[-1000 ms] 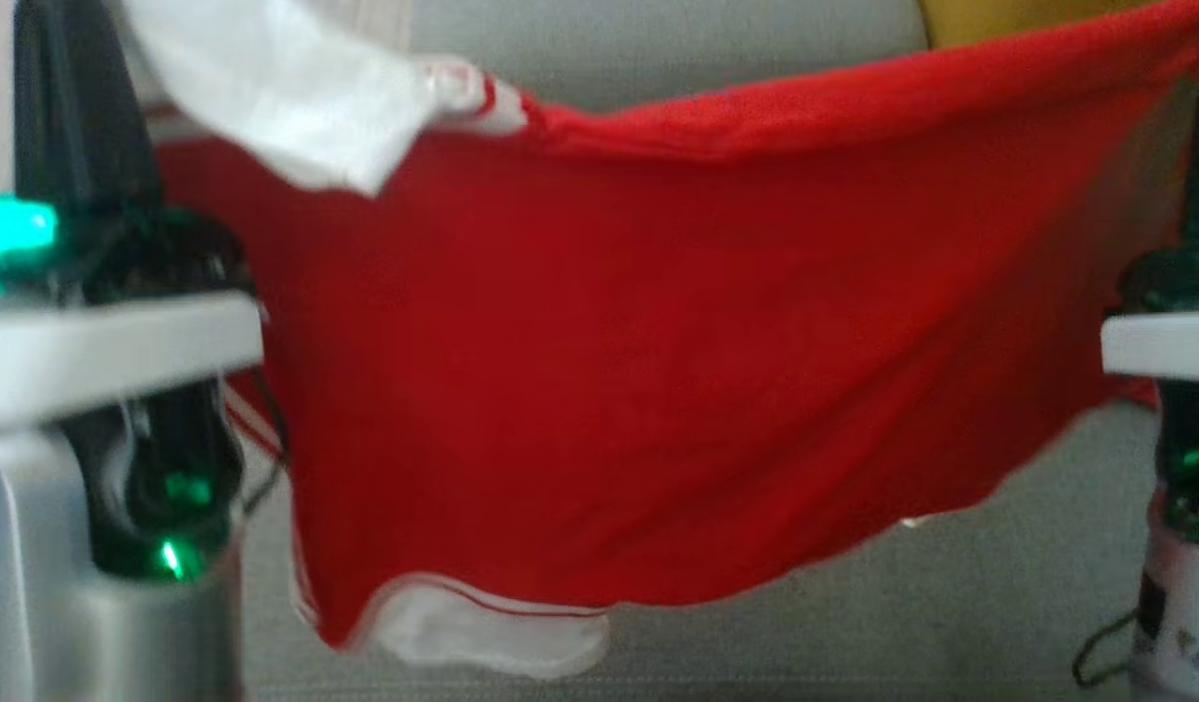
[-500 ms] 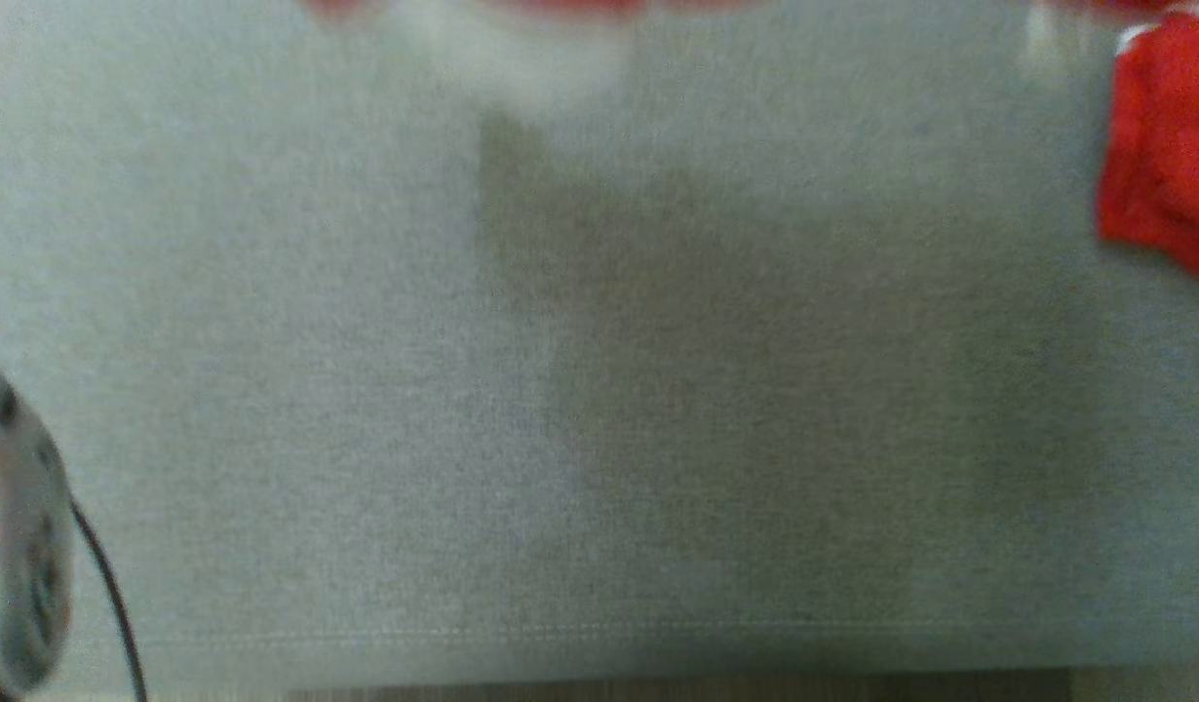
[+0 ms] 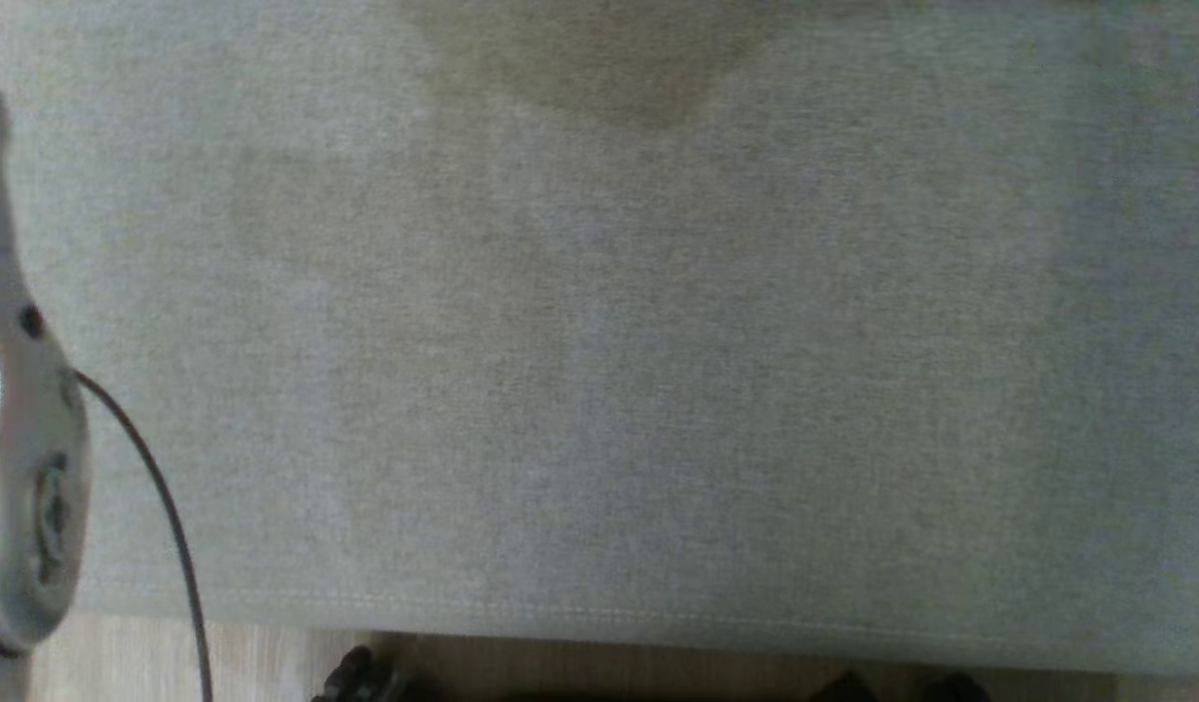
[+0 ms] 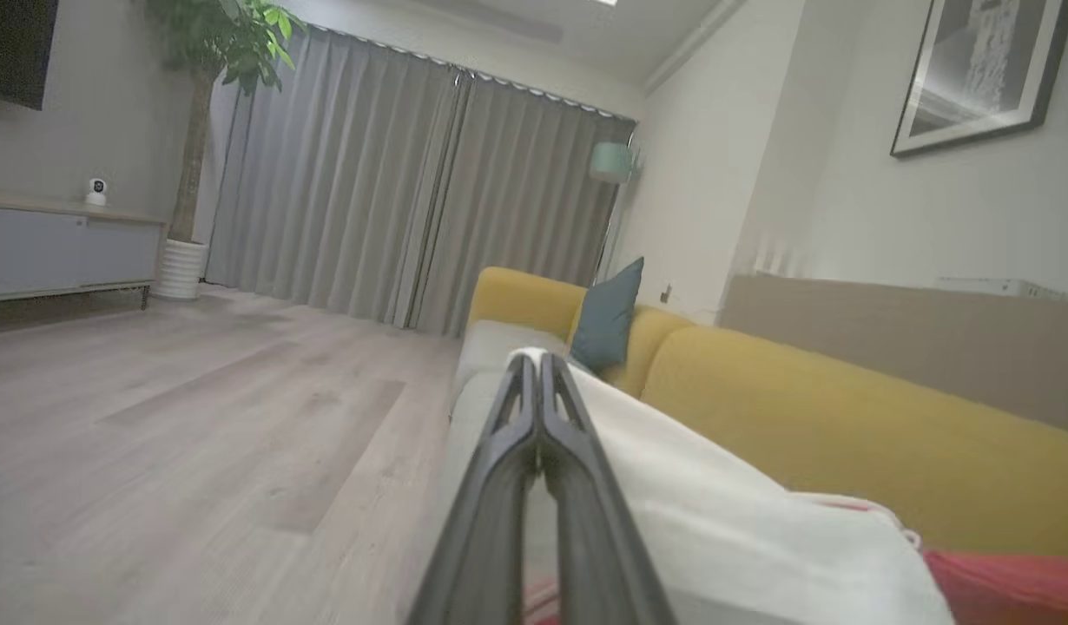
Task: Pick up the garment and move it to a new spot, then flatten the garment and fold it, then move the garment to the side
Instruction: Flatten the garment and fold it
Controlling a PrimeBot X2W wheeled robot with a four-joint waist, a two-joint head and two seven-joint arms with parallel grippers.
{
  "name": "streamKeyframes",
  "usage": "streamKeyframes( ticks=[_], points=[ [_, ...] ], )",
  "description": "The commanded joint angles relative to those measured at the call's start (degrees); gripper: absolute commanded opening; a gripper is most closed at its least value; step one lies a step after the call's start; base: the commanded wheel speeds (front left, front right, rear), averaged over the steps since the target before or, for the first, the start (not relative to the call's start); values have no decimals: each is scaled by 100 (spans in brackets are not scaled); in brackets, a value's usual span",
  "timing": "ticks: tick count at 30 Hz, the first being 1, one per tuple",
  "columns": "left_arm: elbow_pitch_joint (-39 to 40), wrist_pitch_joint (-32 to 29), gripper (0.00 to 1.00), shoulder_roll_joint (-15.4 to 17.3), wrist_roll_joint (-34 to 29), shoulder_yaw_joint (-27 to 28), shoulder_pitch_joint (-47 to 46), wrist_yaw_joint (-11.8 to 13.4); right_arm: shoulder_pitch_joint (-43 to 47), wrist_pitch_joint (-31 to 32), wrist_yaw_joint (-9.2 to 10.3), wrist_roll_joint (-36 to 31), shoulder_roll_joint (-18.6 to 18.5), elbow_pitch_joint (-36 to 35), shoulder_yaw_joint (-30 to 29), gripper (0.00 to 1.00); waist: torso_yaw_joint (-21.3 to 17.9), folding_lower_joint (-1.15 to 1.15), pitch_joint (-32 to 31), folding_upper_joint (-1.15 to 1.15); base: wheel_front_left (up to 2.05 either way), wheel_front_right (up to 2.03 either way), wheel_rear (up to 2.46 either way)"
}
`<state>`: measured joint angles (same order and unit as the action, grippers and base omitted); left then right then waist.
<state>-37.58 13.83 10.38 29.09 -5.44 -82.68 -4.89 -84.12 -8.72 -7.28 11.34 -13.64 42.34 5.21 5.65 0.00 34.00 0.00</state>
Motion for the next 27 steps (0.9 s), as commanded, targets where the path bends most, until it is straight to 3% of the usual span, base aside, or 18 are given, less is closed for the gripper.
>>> streamKeyframes(
  ticks=[1,5,15,27],
  points=[
    [64,64,0,248,-92,-30,48,-64,50,-99,-21,91,14,-19,120,0,74,0,41,0,0,0,0],
    [-156,108,0,196,-248,-236,588,-169,551,-270,-21,291,-69,409,352,0,129,0,-54,0,0,0,0],
    [132,116,0,87,-374,-382,2512,-255,2064,-168,-21,1067,-201,1073,948,0,158,0,-787,0,0,0,0],
    [326,117,0,648,-1,-1710,4348,-258,3588,574,-21,2055,-731,906,2002,0,214,0,-1786,0,0,0,0]
  ],
)
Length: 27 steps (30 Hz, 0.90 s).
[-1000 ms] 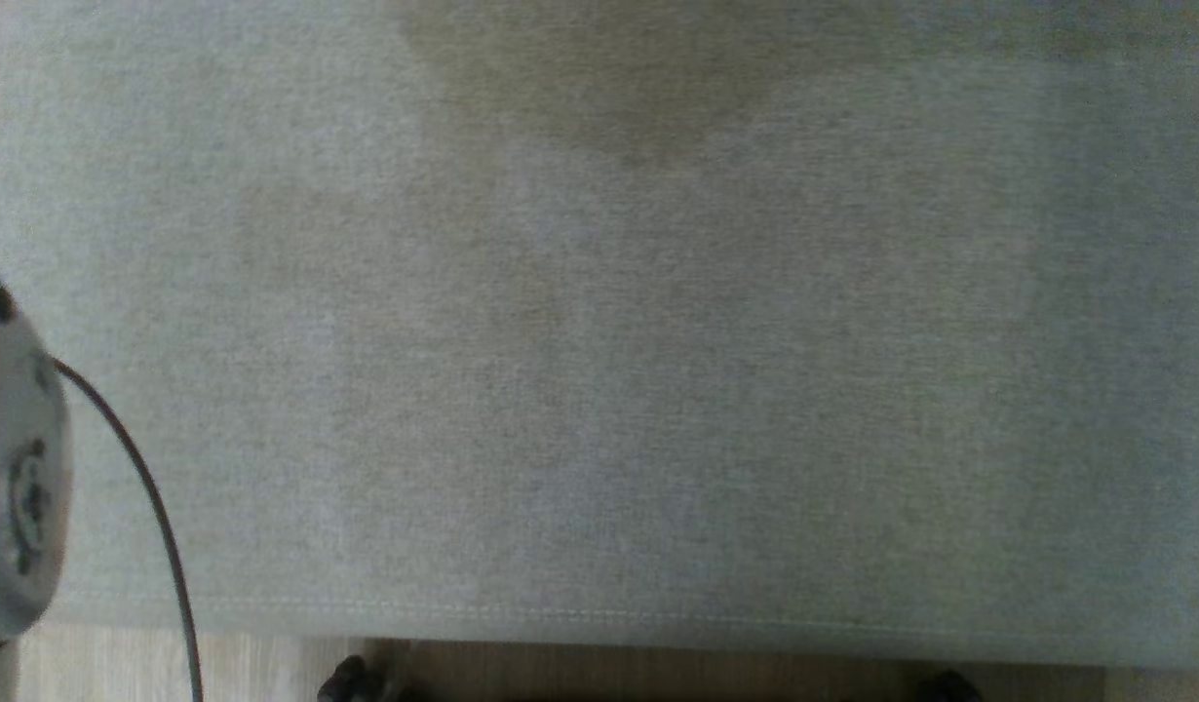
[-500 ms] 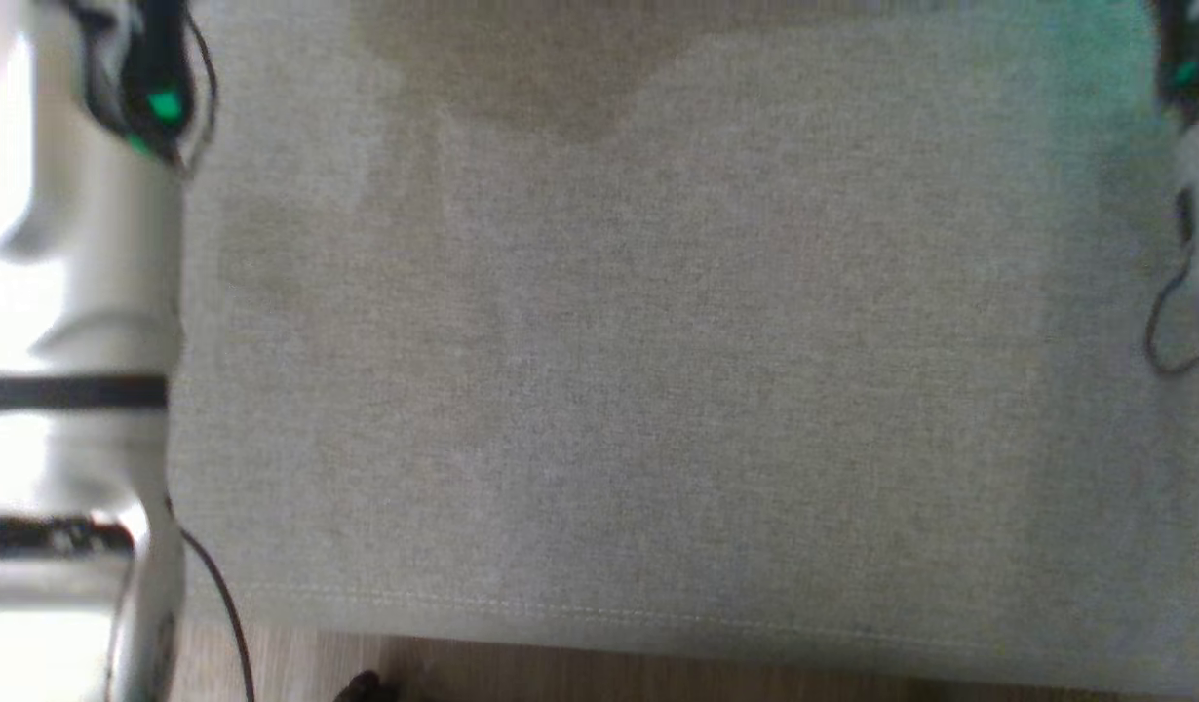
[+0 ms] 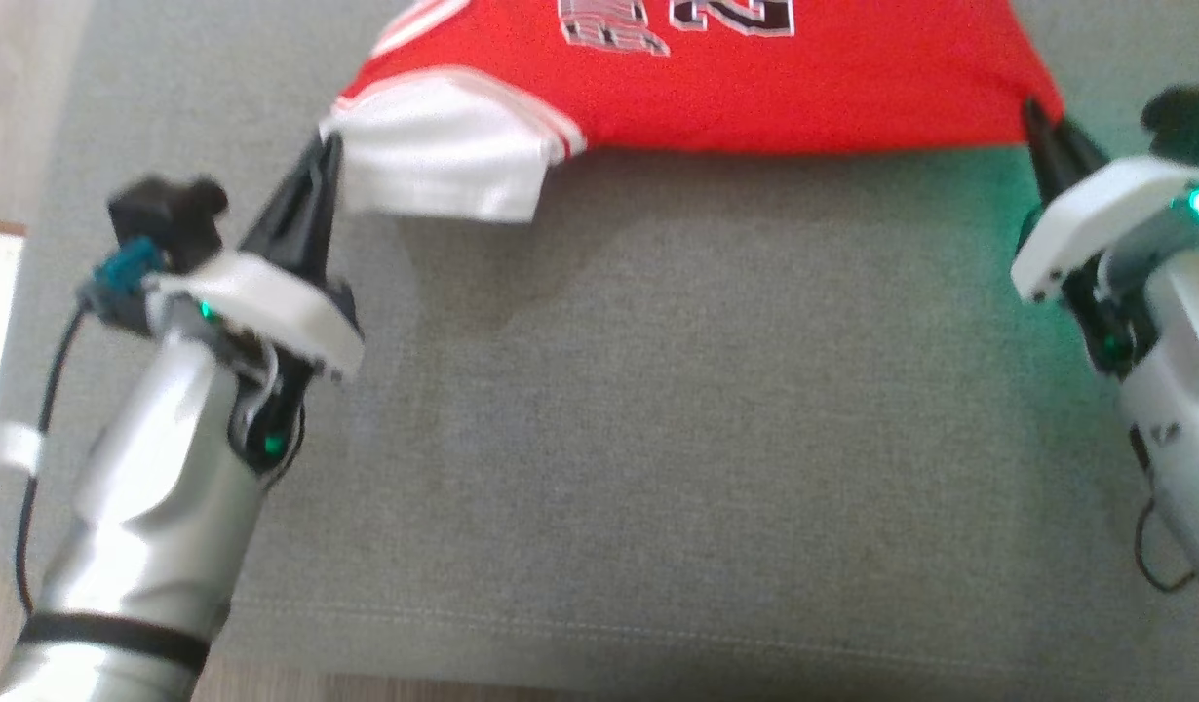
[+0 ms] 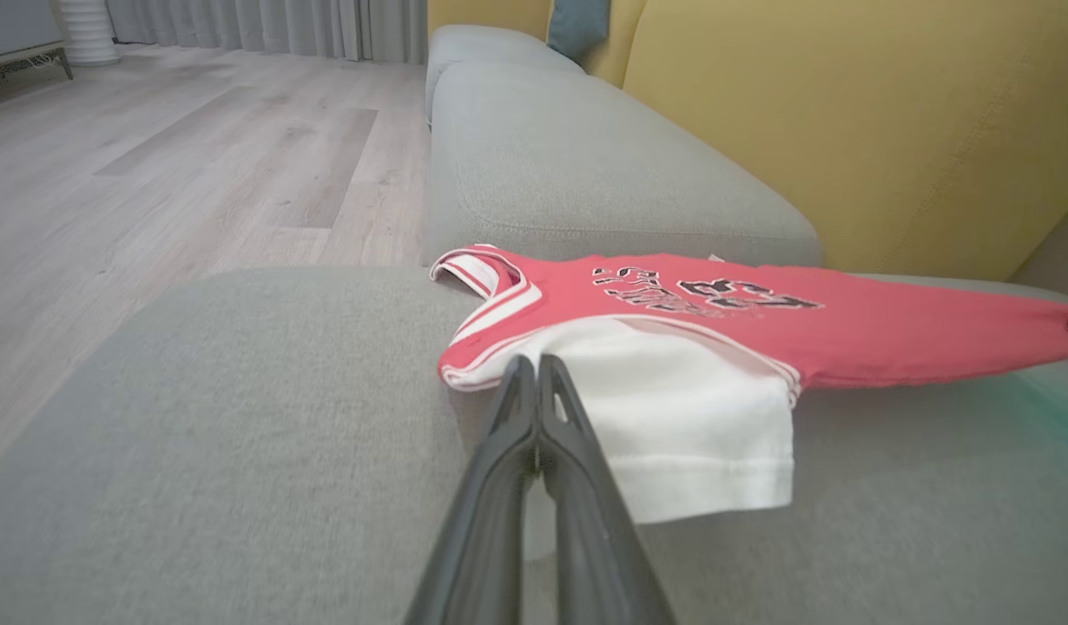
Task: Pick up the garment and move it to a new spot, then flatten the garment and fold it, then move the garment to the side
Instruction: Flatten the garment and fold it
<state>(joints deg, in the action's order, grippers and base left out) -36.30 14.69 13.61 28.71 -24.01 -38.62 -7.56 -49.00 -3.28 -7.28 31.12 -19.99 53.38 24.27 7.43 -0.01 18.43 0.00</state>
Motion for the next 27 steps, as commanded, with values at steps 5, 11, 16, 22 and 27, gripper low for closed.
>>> streamKeyframes(
  ticks=[5,11,16,22,27],
  points=[
    [267,30,0,525,315,-219,484,8,529,359,-21,360,-279,-337,519,0,67,1,-617,0,0,0,0],
    [490,-73,0,801,610,-776,917,8,952,768,-21,629,-509,-520,984,0,103,1,-965,0,0,0,0],
    [958,-247,0,1254,1078,-1299,1343,8,1376,1366,-21,1148,-771,-920,1412,0,101,1,-1273,0,0,0,0],
    [1498,-451,0,1824,1448,-1579,1714,8,1800,2041,-21,1733,-1228,-1463,1745,0,104,1,-1525,0,0,0,0],
    [2036,-732,0,2282,1761,-1721,2016,8,2137,2554,-21,2101,-1558,-1927,1926,0,111,1,-1685,0,0,0,0]
  ],
)
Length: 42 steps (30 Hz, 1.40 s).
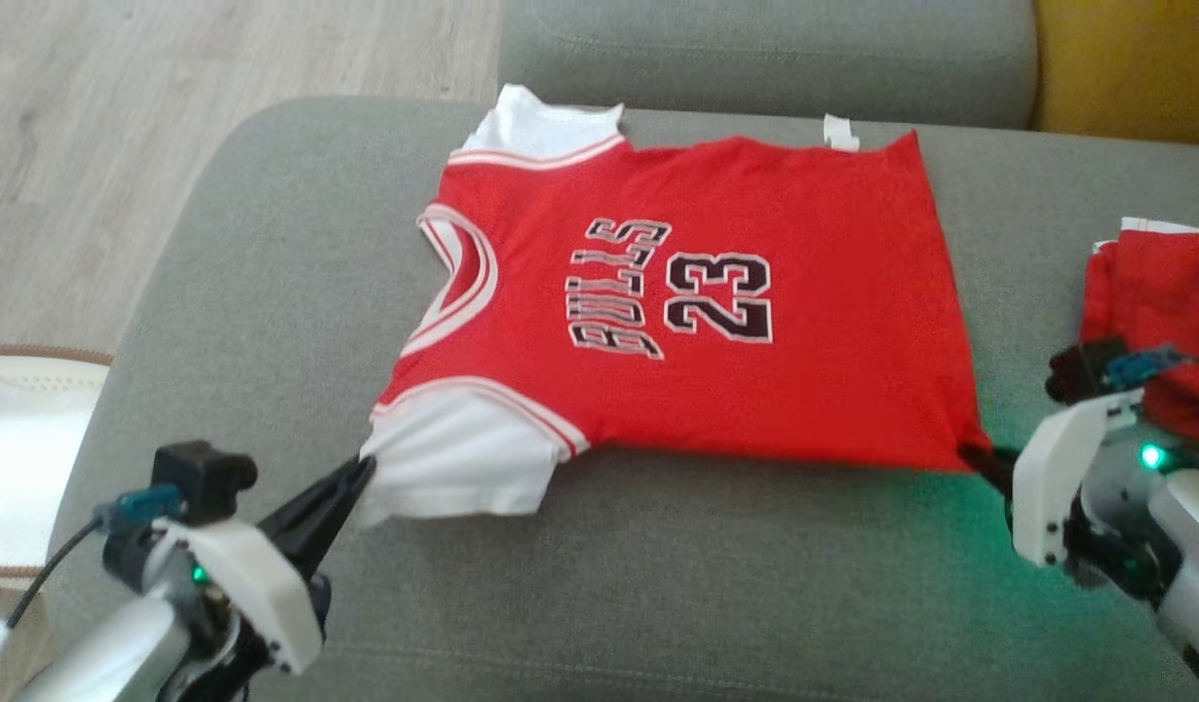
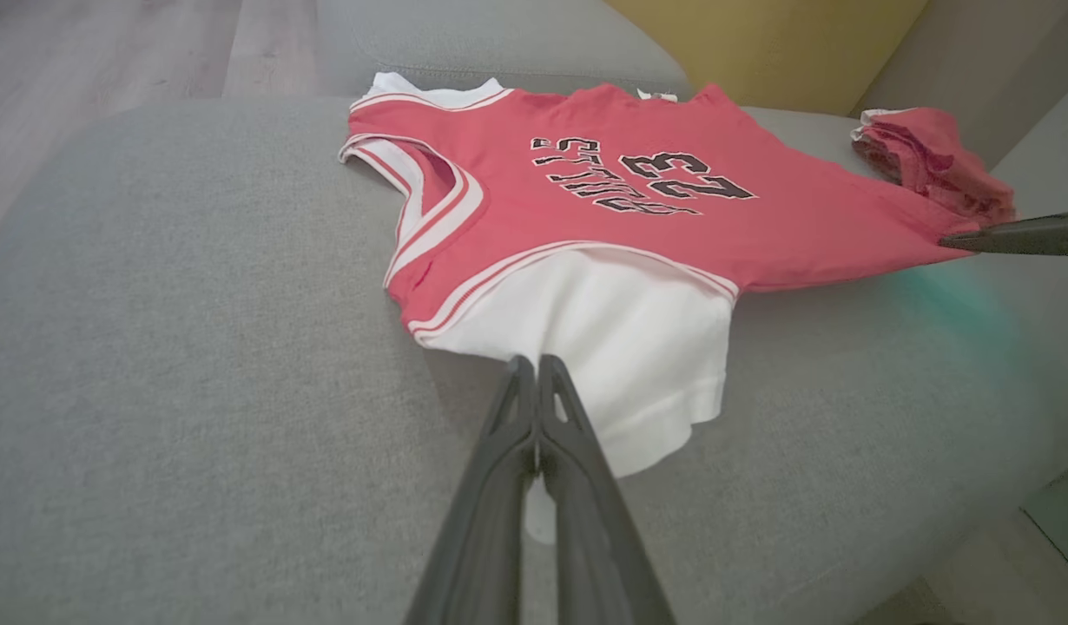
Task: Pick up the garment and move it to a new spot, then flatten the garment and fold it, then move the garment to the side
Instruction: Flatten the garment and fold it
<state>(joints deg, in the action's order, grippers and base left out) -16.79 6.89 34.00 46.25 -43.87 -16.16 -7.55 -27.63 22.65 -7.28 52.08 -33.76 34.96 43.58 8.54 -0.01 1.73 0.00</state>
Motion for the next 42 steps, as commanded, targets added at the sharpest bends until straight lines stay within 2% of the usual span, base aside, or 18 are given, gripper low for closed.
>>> streamKeyframes(
  ticks=[1,4,5,7,13,17,21,26,35,42],
  points=[
    [207,-14,0,338,72,242,-163,7,66,58,-21,70,-245,-166,10,0,-3,1,-39,0,0,0,0],
    [599,-211,0,631,240,142,48,7,289,351,-21,234,-390,-356,31,0,-9,1,-105,0,0,0,0],
    [838,-361,0,829,317,69,192,7,475,611,-21,360,-446,-493,58,0,-16,1,-141,0,0,0,0],
    [1041,-491,0,1006,346,14,310,8,642,926,-21,454,-519,-626,83,0,-24,1,-160,0,0,0,0],
    [1396,-585,0,1225,250,56,302,170,656,1187,-21,420,-604,-1014,-305,0,-76,1,-60,0,0,0,0],
    [1455,-681,0,1219,136,73,63,217,521,1335,-21,274,-529,-1089,-630,0,-118,1,91,0,0,0,0],
    [1416,-778,0,1211,26,96,-239,213,336,1551,-21,286,-244,-992,-1100,0,-185,1,280,0,0,0,0],
    [1227,-834,0,1166,-99,176,-647,228,102,1742,-21,3,-74,-976,-1363,0,-232,1,535,0,0,0,0],
    [680,-982,0,907,-201,129,-1617,88,-496,1998,-21,-601,427,-818,-1912,0,-304,1,1132,0,0,0,0],
    [72,-979,0,676,-251,-62,-2233,28,-847,2063,-21,-1038,740,-664,-2074,0,-357,1,1434,0,0,0,0]
  ],
)
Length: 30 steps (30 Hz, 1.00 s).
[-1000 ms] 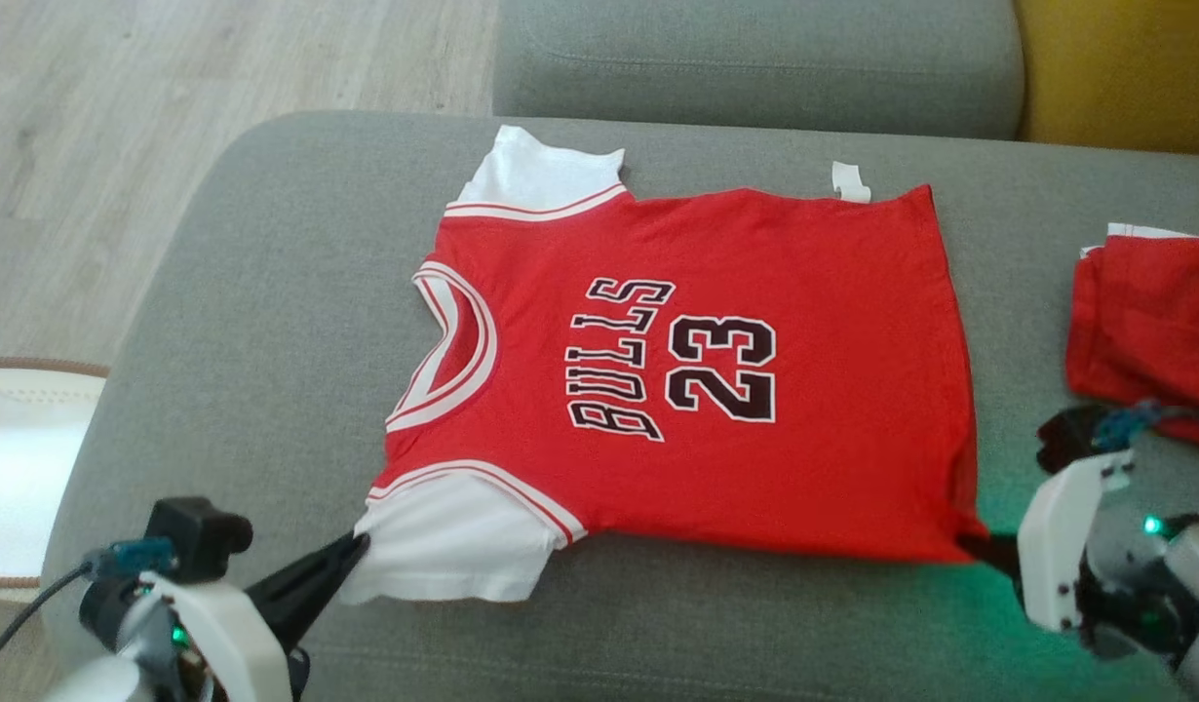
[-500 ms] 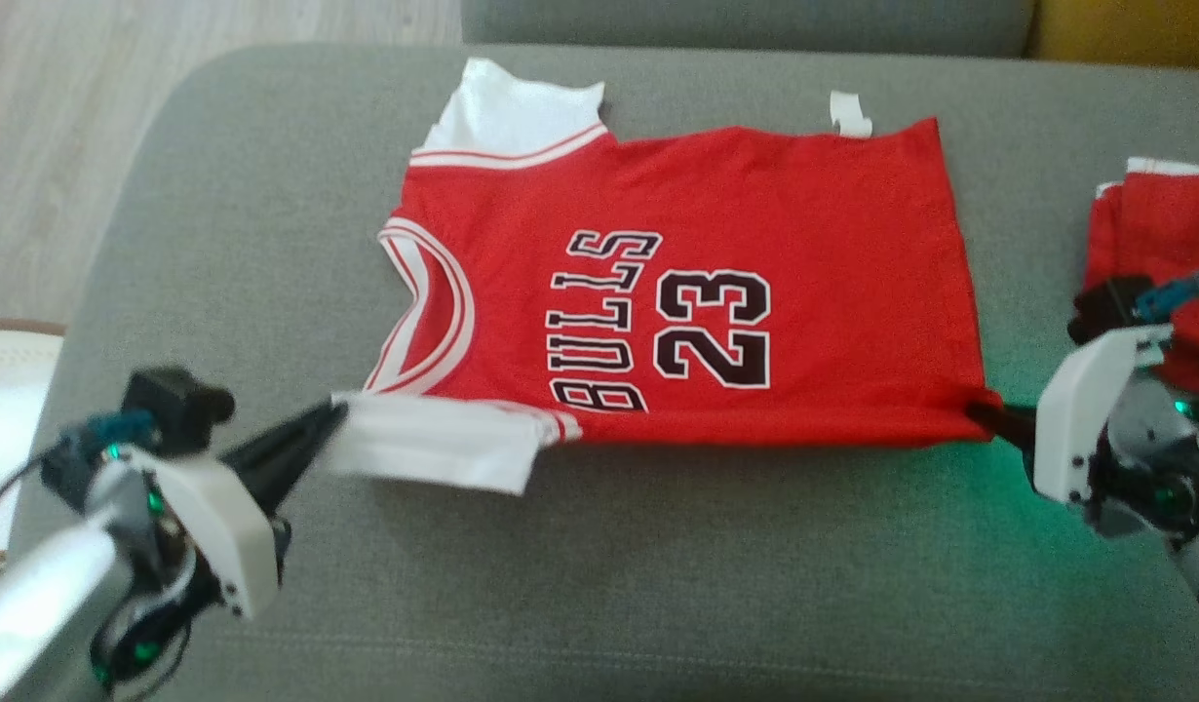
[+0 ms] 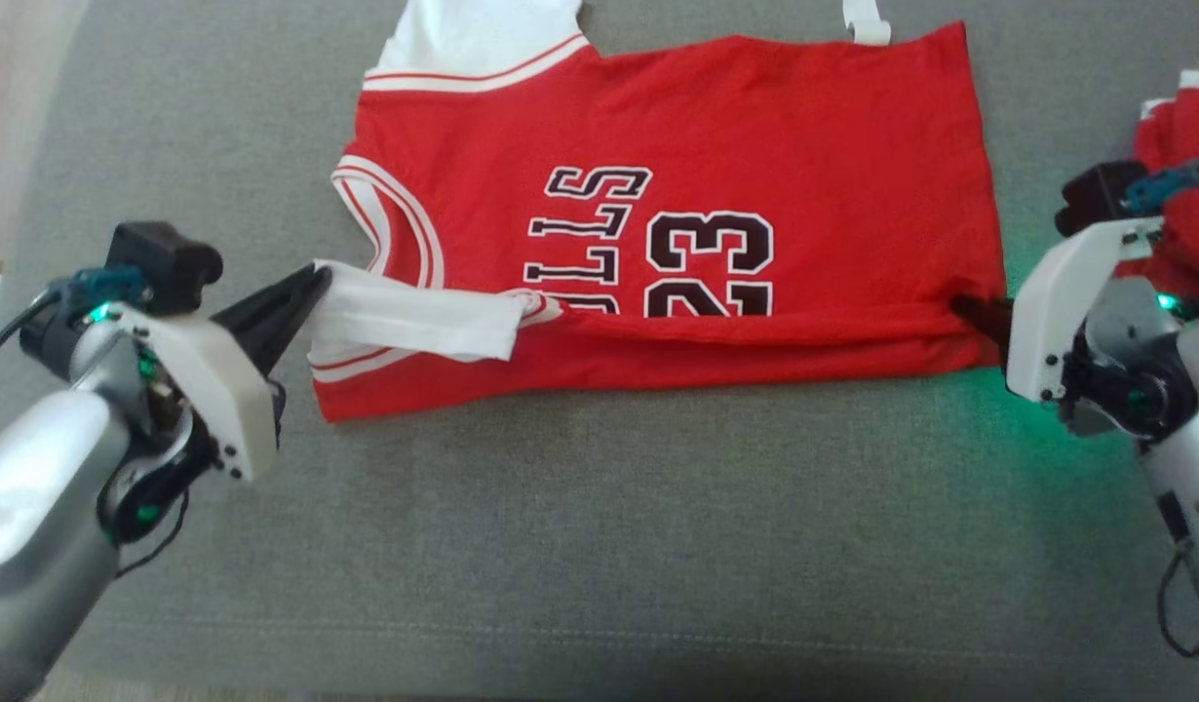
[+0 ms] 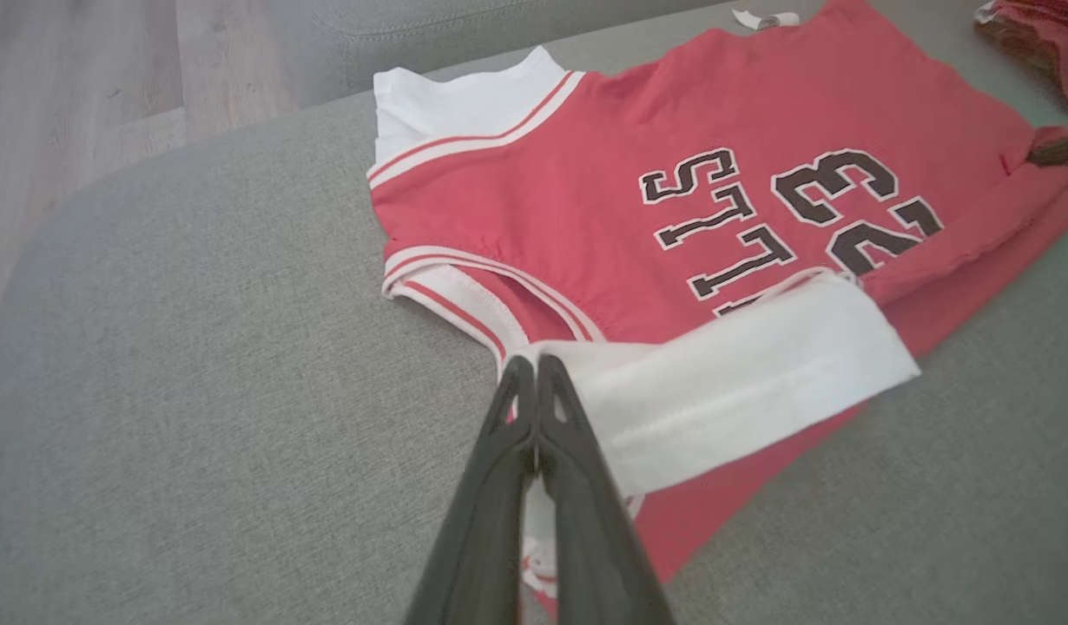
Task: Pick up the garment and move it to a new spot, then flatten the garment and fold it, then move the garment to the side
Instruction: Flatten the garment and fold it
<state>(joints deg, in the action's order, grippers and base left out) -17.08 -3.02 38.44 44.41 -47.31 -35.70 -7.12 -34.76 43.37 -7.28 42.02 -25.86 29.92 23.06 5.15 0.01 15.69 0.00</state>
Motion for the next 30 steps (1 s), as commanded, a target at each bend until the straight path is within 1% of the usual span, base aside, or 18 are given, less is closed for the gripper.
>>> streamKeyframes(
  ticks=[1,2,3,4,5,7,8,9,13,16,21,23,26,27,29,30],
  points=[
    [11,32,0,200,-78,245,-349,-19,-175,-31,-21,-94,-19,-141,-31,0,-24,-1,61,0,0,0,0],
    [-79,58,0,165,-85,210,-415,-23,-219,-82,-21,-158,11,-125,-49,0,-32,-1,85,0,0,0,0],
    [-172,92,0,124,-87,183,-477,-25,-266,-185,-21,-234,39,-115,-82,32,-36,-1,105,0,0,0,0],
    [-273,139,0,77,-78,182,-531,-26,-312,-325,-21,-316,71,-89,-137,100,-38,-1,121,0,0,0,0],
    [-383,209,0,24,-78,205,-586,-22,-359,-495,-21,-392,112,-62,-200,100,-38,-1,133,0,0,0,0],
    [-628,382,37,-95,-106,281,-686,90,-441,-880,-21,-517,217,-11,-328,100,-36,-1,148,0,0,0,0],
    [-750,486,91,-160,-125,329,-729,183,-467,-1068,-21,-570,264,27,-390,100,-34,-1,151,0,0,0,0],
    [-865,583,100,-228,-132,373,-763,265,-477,-1215,-21,-615,305,67,-420,100,-32,-1,146,0,0,0,0],
    [-1221,1109,100,-482,-181,553,-850,574,-446,-1748,-21,-706,375,142,-463,100,-13,-1,78,0,0,0,0],
    [-1379,1436,100,-685,-95,691,-808,693,-347,-2252,-21,-744,365,82,-438,100,4,-1,-31,0,0,0,0],
    [-1309,1764,100,-1017,59,1163,-599,975,-71,-3191,-21,-884,321,-136,-388,100,27,-1,-299,0,0,0,0],
    [-1061,1793,100,-1182,45,1522,-443,1142,85,-3611,-21,-1025,289,-245,-390,100,47,-1,-422,0,0,0,0],
    [-381,1798,100,-1511,-247,2248,8,1328,362,-4261,-21,-1298,326,-368,-551,100,68,-1,-597,0,0,0,0],
    [-163,1799,100,-1637,-396,2478,204,1387,467,-4474,-21,-1431,360,-388,-646,100,76,-1,-656,0,0,0,0],
    [249,1799,100,-1838,-908,2792,585,1506,692,-4857,-21,-1683,503,-433,-867,100,86,-1,-765,0,0,0,0],
    [442,1800,100,-2024,-1047,2962,793,1530,811,-5010,-21,-1793,600,-463,-982,100,86,-1,-814,0,0,0,0]
  ],
)
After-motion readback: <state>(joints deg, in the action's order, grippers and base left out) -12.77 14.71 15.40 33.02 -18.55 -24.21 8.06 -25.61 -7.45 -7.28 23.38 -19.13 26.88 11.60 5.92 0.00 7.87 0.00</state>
